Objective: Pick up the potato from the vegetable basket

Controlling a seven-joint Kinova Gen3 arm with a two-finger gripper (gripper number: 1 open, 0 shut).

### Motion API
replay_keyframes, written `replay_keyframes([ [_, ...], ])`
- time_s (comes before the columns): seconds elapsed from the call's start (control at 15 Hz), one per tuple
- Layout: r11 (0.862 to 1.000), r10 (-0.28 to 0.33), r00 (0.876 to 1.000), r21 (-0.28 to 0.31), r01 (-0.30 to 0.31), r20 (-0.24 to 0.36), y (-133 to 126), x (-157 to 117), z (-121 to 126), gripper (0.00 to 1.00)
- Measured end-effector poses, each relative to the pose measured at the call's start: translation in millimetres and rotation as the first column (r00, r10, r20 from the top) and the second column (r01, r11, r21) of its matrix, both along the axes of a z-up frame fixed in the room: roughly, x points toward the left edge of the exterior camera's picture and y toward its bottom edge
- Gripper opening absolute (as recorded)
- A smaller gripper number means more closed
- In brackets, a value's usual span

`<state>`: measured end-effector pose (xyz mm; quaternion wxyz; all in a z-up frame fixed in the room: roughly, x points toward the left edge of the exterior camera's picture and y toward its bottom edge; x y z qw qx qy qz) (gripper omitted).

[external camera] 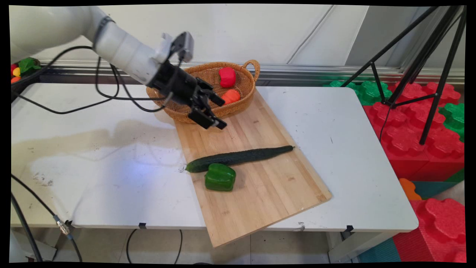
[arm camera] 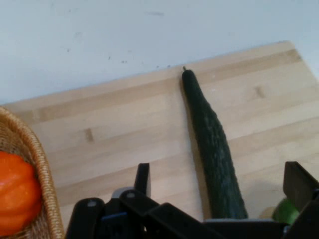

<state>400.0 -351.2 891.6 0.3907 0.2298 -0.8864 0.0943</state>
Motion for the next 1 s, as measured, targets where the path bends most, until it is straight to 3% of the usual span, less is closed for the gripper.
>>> replay_keyframes([
  [0.67, 0.998, -0.049, 0.997, -0.052, 0.046, -0.063, 55.1, 74.4, 58.8, 1.0],
  [1.0, 0.996, -0.052, 0.996, -0.079, 0.046, -0.077, 67.5, 97.0, 78.7, 1.0],
])
